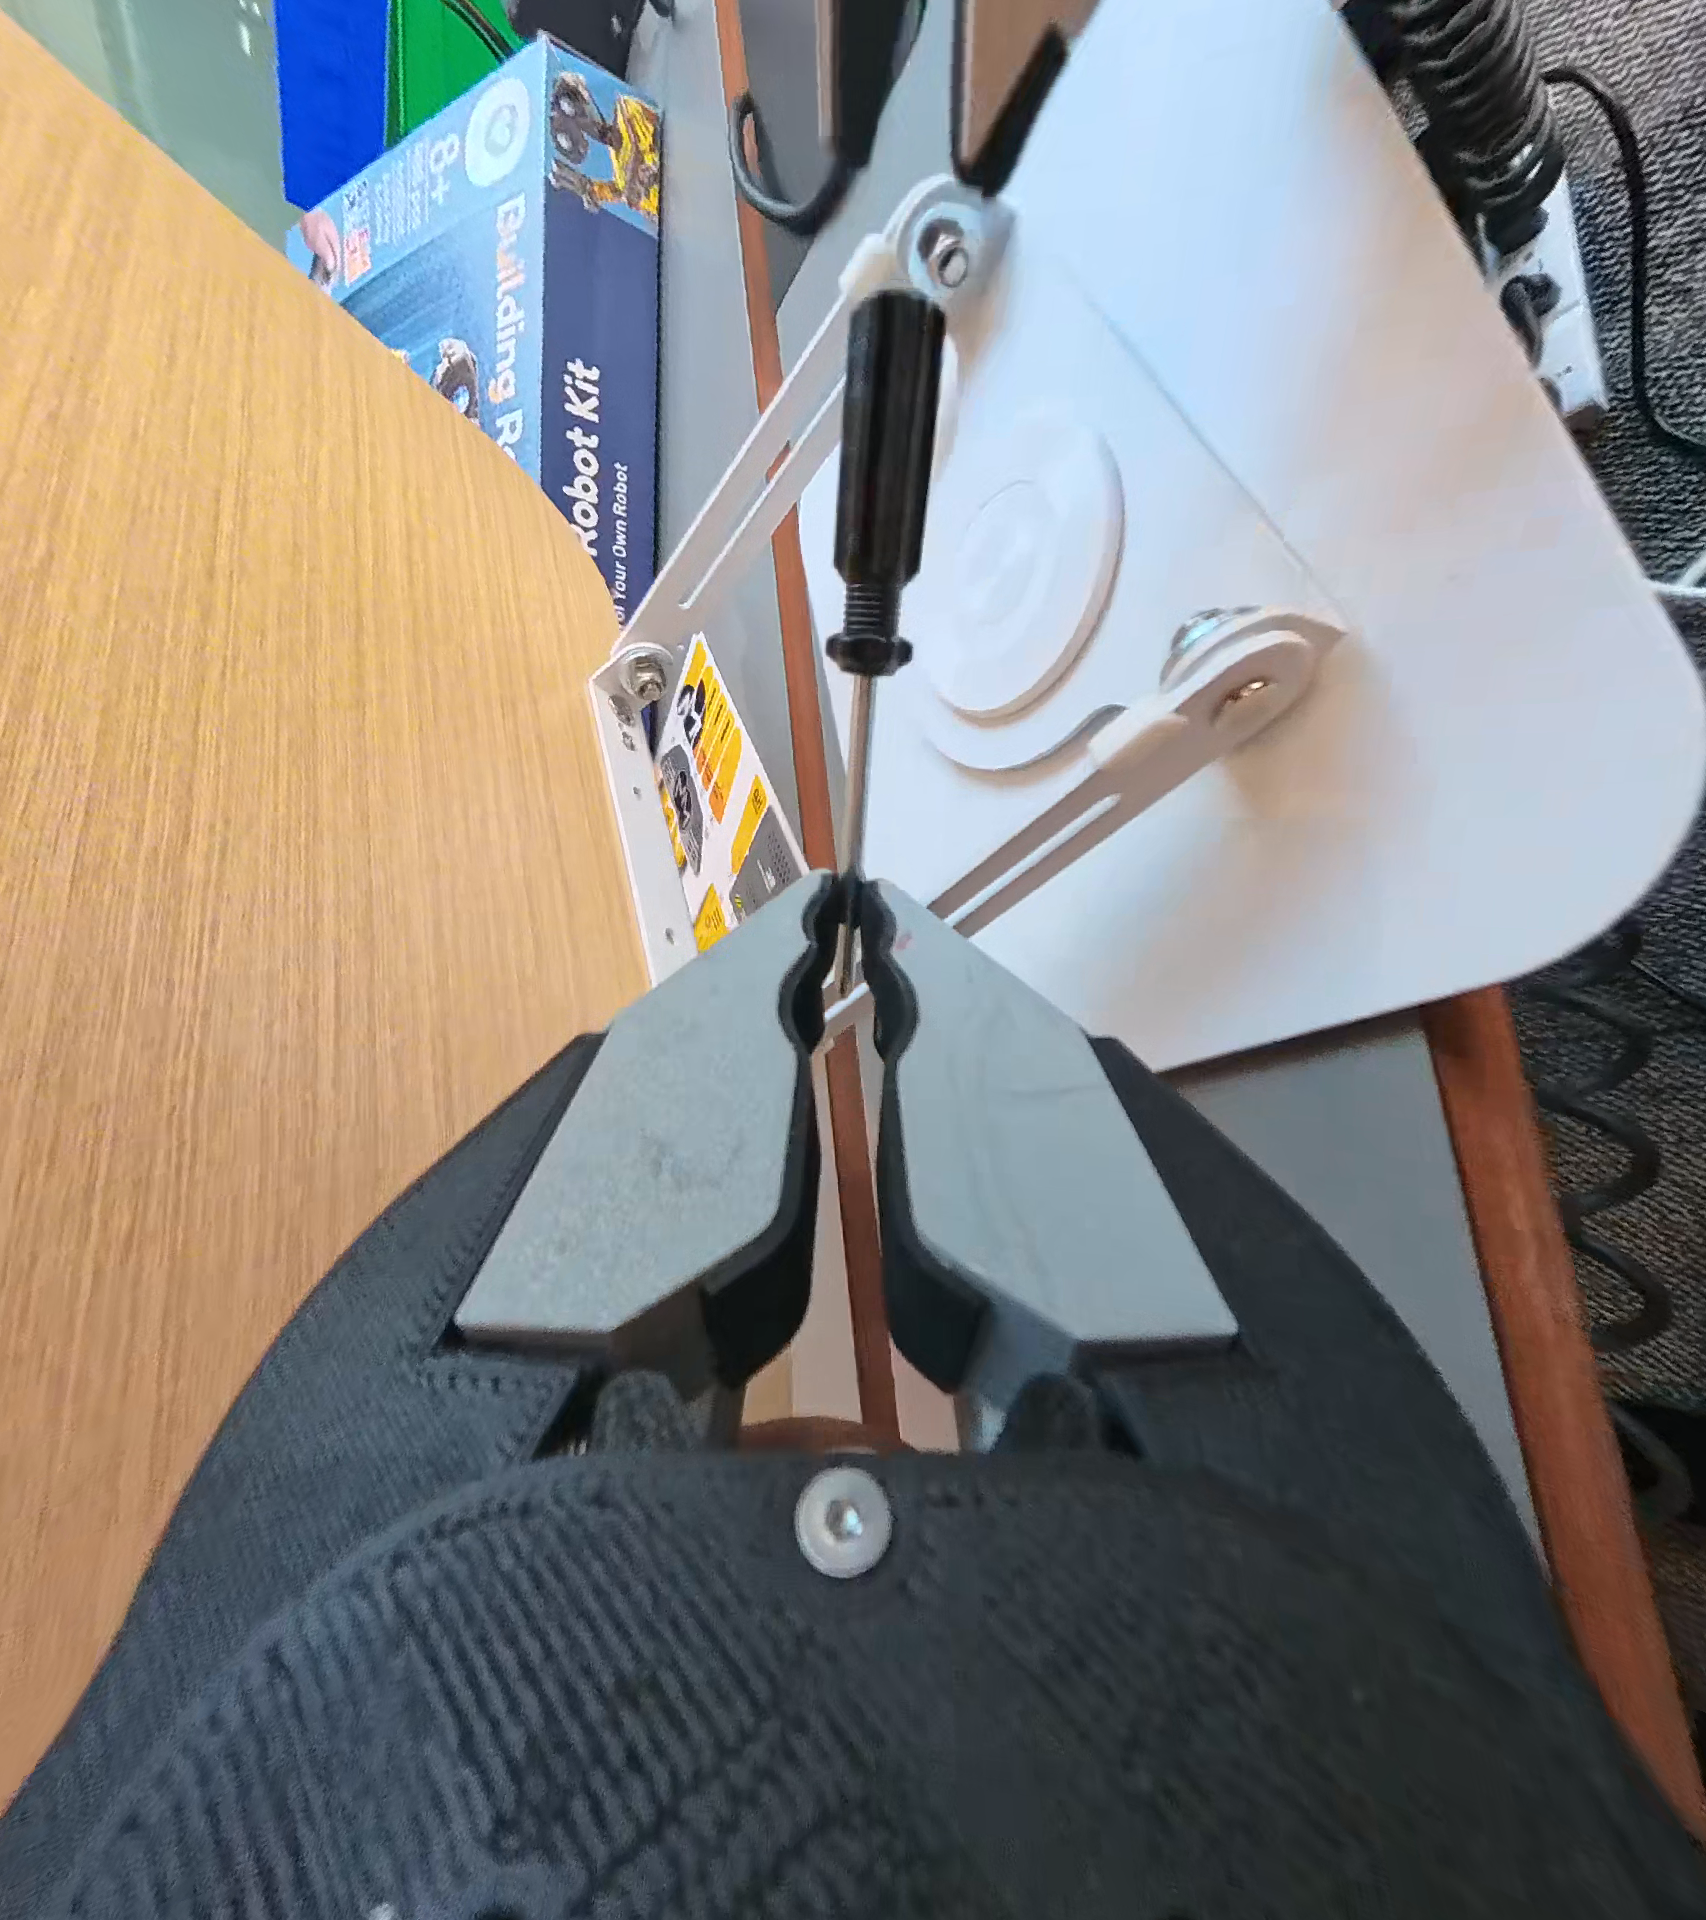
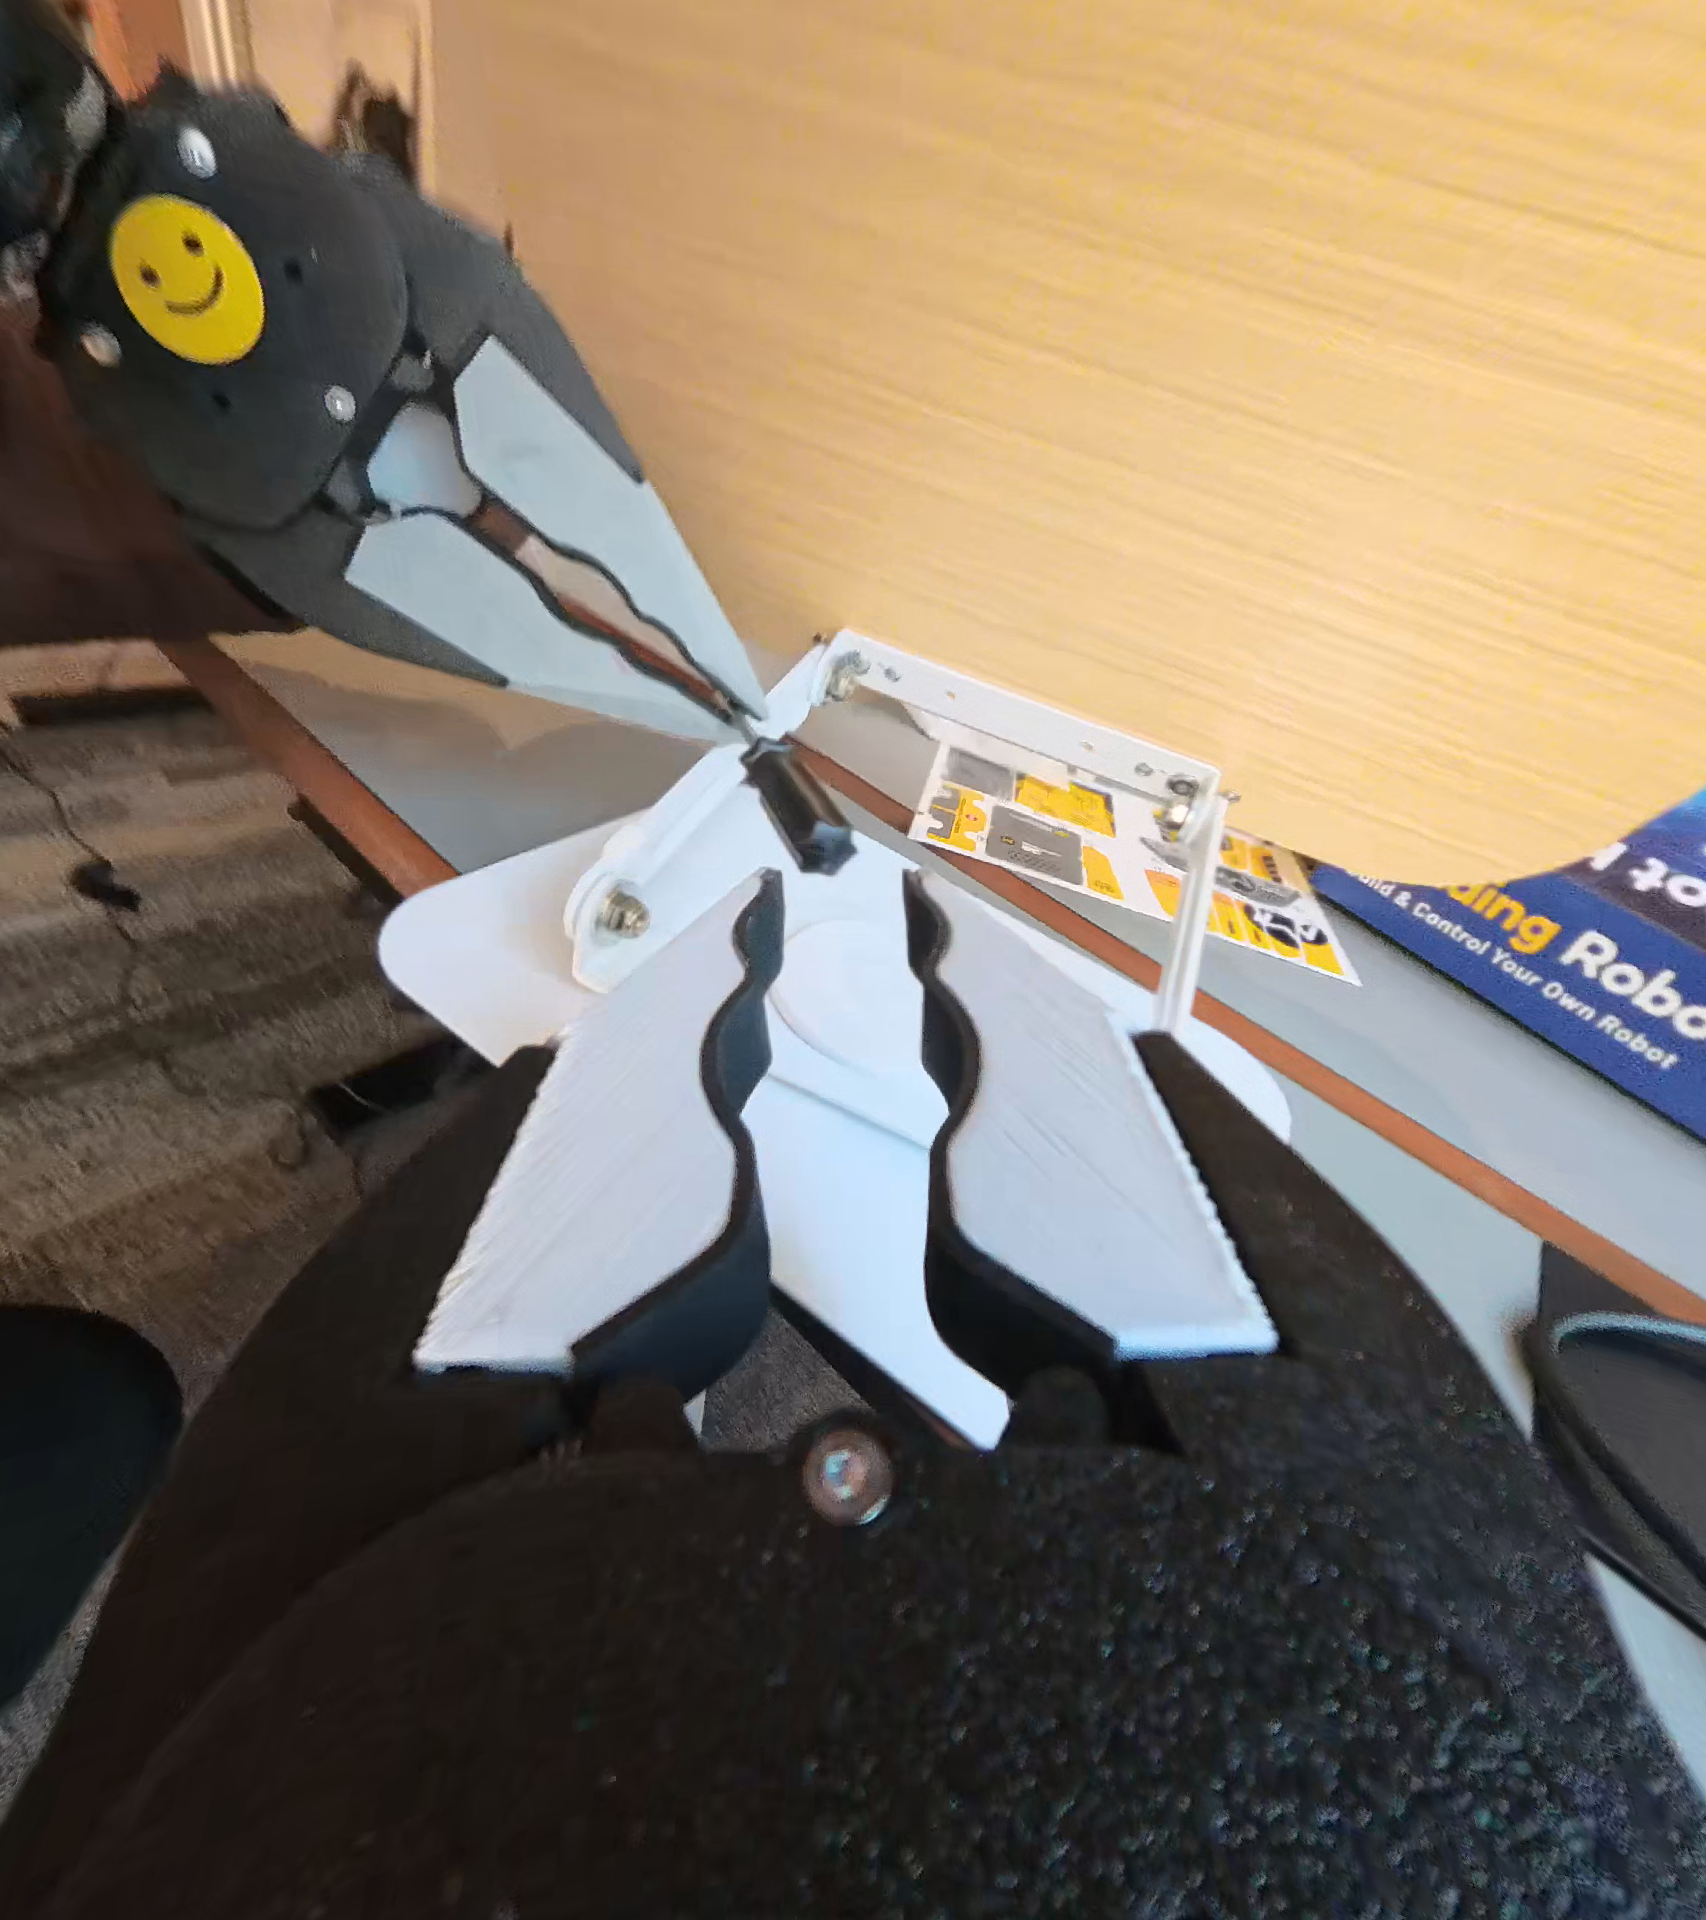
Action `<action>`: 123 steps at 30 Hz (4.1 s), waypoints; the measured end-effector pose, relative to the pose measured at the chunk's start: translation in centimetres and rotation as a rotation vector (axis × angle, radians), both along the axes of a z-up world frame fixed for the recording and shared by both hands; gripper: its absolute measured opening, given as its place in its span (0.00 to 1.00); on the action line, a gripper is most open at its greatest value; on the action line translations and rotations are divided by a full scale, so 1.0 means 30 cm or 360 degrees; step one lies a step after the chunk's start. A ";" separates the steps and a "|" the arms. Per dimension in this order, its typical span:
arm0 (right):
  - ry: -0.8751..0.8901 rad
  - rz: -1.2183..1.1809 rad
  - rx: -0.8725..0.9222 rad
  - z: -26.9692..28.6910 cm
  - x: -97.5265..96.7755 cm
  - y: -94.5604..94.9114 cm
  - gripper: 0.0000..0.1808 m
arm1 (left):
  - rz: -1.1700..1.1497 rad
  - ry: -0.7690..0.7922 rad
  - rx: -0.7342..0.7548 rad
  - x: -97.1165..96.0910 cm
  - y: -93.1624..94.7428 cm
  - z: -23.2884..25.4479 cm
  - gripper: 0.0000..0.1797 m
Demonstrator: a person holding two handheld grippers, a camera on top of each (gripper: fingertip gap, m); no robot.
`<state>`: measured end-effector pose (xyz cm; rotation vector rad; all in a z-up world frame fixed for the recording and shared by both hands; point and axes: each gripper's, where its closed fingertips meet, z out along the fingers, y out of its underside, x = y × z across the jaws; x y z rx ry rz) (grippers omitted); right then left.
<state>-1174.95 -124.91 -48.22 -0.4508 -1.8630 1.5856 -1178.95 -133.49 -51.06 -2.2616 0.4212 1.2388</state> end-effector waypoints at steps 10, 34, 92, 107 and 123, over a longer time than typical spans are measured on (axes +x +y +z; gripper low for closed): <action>0.0056 0.0315 -0.0056 -0.004 0.035 -0.019 0.15 | -0.0096 -0.0037 -0.0190 0.052 0.062 -0.005 0.01; 0.0210 0.0156 0.0219 -0.070 0.017 -0.036 0.10 | -0.0308 -0.0007 -0.0208 0.085 0.111 -0.013 0.01; -0.0873 -0.0122 -0.0428 -0.043 -0.179 -0.210 0.06 | 0.0477 -0.0733 0.1507 -0.014 -0.316 0.132 0.07; -0.0867 -0.0137 -0.0474 -0.037 -0.186 -0.206 0.06 | 0.0501 -0.0719 0.1527 -0.017 -0.316 0.133 0.08; -0.0769 -0.0156 -0.0166 -0.077 -0.173 -0.237 0.06 | 0.0553 -0.0723 0.1554 -0.018 -0.318 0.134 0.08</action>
